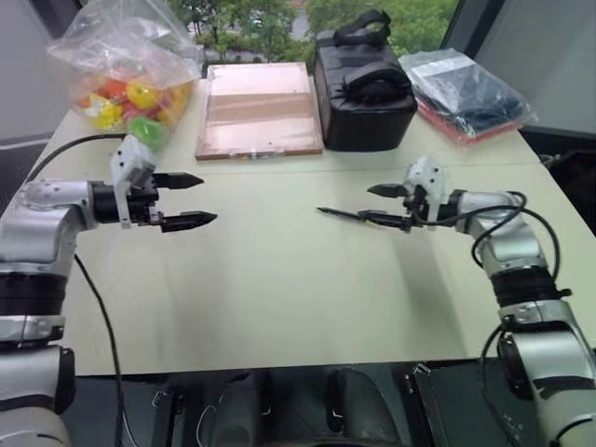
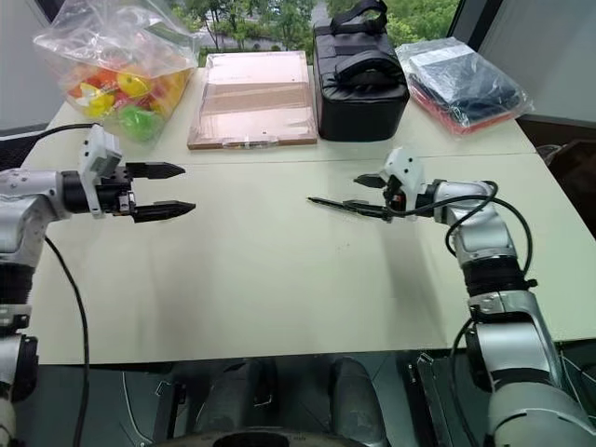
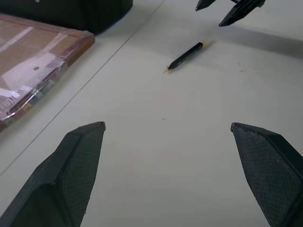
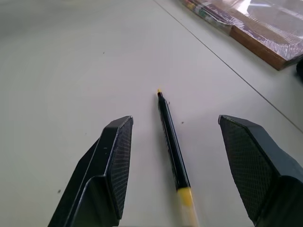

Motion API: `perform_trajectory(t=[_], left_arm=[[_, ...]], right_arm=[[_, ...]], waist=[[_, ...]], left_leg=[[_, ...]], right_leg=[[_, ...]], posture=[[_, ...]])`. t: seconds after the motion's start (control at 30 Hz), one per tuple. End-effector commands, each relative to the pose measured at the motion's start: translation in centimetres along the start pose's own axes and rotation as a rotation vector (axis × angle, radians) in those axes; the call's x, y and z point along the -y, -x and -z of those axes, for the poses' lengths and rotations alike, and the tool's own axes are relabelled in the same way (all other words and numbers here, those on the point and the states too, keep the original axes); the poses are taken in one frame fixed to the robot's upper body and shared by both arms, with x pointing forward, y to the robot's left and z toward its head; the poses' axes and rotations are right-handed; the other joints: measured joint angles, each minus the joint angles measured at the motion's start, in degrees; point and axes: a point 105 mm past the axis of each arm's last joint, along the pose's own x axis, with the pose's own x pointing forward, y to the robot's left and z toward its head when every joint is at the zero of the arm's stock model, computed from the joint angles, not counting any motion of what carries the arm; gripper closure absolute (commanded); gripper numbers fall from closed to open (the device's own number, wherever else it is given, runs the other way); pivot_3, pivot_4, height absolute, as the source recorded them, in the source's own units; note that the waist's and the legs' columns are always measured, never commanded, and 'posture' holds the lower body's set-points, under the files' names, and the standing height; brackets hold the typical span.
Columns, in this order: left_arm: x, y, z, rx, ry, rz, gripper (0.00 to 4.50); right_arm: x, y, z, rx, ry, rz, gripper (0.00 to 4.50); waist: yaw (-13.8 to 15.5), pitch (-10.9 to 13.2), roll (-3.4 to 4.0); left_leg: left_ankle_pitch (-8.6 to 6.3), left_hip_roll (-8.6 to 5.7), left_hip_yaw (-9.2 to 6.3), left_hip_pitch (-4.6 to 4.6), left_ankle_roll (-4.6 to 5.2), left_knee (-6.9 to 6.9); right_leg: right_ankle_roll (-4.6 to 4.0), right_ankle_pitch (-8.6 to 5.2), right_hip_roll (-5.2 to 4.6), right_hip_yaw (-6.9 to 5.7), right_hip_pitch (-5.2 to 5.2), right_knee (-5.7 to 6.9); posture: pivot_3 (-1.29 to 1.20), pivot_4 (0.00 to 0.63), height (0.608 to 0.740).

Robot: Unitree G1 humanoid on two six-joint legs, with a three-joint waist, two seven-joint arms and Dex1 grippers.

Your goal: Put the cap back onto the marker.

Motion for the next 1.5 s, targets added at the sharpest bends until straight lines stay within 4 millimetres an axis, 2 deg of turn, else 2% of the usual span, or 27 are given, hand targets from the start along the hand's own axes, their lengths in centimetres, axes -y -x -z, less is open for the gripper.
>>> perform_trajectory(t=[0.03, 0.43, 0.8, 1.0, 1.2, 1.3, 1.33, 1.43, 1.5], left_arm=[[-0.1, 0.0, -0.9, 0.014, -0.048, -0.005, 0.04], [0.2, 0.9, -0.6, 0.011, -0.031, -0.049, 0.04], [0.6, 0.8, 0.0, 0.023, -0.018, -0.091, 0.04], [0.6, 1.0, 0.2, 0.031, -0.014, -0.119, 0.04], [0.8, 0.9, 0.3, 0.038, -0.01, -0.127, 0.04], [0.8, 0.8, 0.3, 0.04, -0.009, -0.131, 0.0], [0.8, 0.8, 0.3, 0.041, -0.009, -0.133, 0.0], [0.7, 0.8, 0.4, 0.042, -0.008, -0.139, 0.0], [0.7, 0.8, 0.4, 0.042, -0.008, -0.142, 0.0]], right_arm=[[0.5, -1.0, -0.5, 0.027, 0.043, 0.013, 1.52], [0.1, -3.8, 1.2, 0.012, 0.005, -0.015, 1.52], [-0.1, -4.9, 1.7, -0.051, -0.045, -0.074, 1.52], [-0.4, -4.8, 2.7, -0.091, -0.093, -0.092, 1.52], [-0.3, -4.9, 2.8, -0.092, -0.106, -0.084, 1.52], [-0.3, -4.9, 2.9, -0.098, -0.106, -0.082, 2.35], [-0.3, -4.9, 2.9, -0.099, -0.106, -0.082, 2.78], [-0.3, -4.9, 3.0, -0.102, -0.105, -0.078, 4.44], [-0.4, -4.8, 3.1, -0.102, -0.104, -0.078, 4.44]], waist=[[0.08, 0.0, 0.0], [-0.15, 0.0, 0.0], [-0.13, 0.01, 0.01], [-0.19, 0.01, 0.01], [-0.16, 0.0, 0.01], [-0.17, 0.0, 0.01], [-0.19, 0.0, 0.01], [-0.19, 0.0, 0.01], [-0.2, 0.0, 0.01]], left_leg=[[0.01, 0.0, -0.01, -0.01, -0.01, 0.01], [0.01, 0.0, -0.08, -0.01, -0.01, 0.06], [0.01, 0.01, -0.07, 0.0, -0.02, 0.06], [0.02, 0.01, -0.09, 0.0, -0.03, 0.06], [0.02, 0.01, -0.09, 0.02, -0.03, 0.06], [0.02, 0.01, -0.09, 0.04, -0.04, 0.05], [0.02, 0.01, -0.09, 0.04, -0.04, 0.05], [0.02, 0.01, -0.09, 0.04, -0.04, 0.05], [0.02, 0.02, -0.09, 0.04, -0.04, 0.05]], right_leg=[[0.0, 0.0, 0.0, 0.0, 0.0, 0.0], [0.0, 0.0, 0.0, 0.0, 0.04, 0.06], [0.0, 0.0, -0.01, 0.0, 0.05, 0.06], [0.0, 0.0, -0.01, 0.0, 0.05, 0.06], [0.0, 0.0, -0.01, 0.0, 0.08, 0.06], [0.0, -0.01, -0.01, 0.0, 0.08, 0.06], [0.0, -0.01, -0.01, 0.0, 0.08, 0.06], [0.0, -0.01, 0.0, 0.0, 0.09, 0.06], [0.0, -0.01, 0.0, 0.0, 0.09, 0.06]], posture=[[0.0, 0.15, 0.74], [0.0, 0.15, 0.74], [0.0, 0.15, 0.74], [0.0, 0.15, 0.74], [0.0, 0.15, 0.74], [0.0, 0.15, 0.74], [0.0, 0.15, 0.74], [0.0, 0.15, 0.74], [0.0, 0.15, 0.74]])
